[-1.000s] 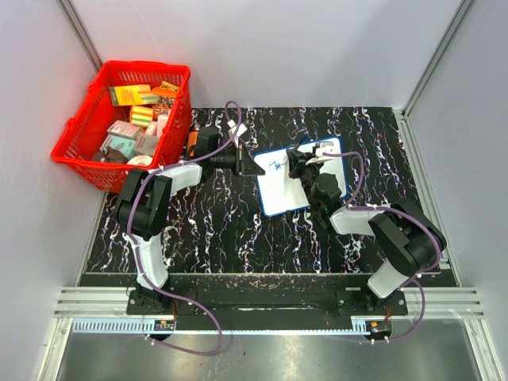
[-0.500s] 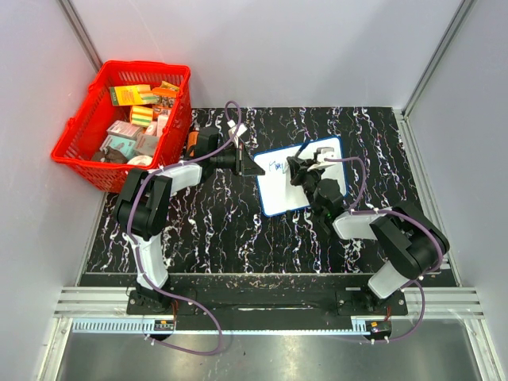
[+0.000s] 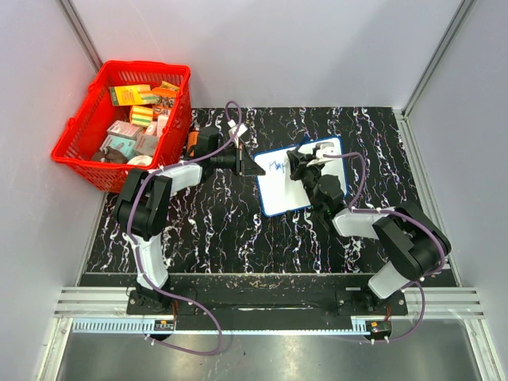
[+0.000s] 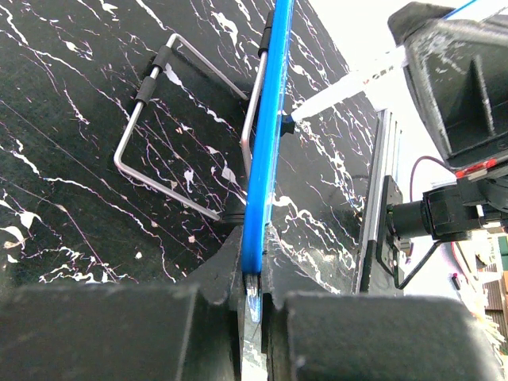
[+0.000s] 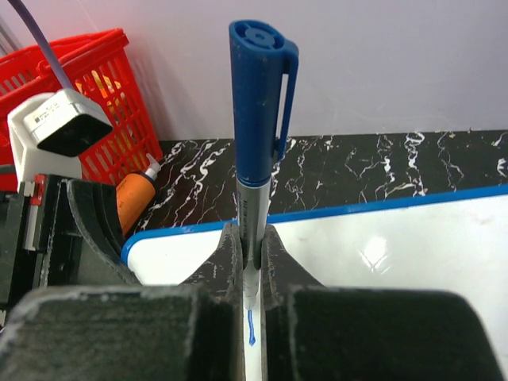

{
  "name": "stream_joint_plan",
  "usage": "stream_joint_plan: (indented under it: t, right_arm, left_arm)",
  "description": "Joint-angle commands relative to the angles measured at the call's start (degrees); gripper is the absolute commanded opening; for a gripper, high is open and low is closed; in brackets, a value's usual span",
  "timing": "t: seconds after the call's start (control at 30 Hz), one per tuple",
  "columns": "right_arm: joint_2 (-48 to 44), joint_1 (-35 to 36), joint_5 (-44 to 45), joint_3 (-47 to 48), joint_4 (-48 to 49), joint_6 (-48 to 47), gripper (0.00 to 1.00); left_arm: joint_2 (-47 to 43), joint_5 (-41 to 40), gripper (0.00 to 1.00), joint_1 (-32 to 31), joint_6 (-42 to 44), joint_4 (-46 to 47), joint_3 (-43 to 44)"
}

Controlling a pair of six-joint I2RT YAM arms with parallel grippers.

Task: Write a sentence on the whiteboard

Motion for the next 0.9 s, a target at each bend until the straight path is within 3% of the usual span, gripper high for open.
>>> stream_joint_plan:
  t: [0.0,0.87]
  right_arm:
    - [-1.6,-0.8,0.8,3.0,1.7,-1.9,0.0]
    - [1.7,-1.6,-1.7,4.0,0.6,1.8,0.0]
  left_arm:
    - [-0.3,-5.4,0.0,-0.6,6.9,-3.7,-0.3]
    - [-0.8,-5.4,0.0,-0.6,7.3,-3.8,-0.8]
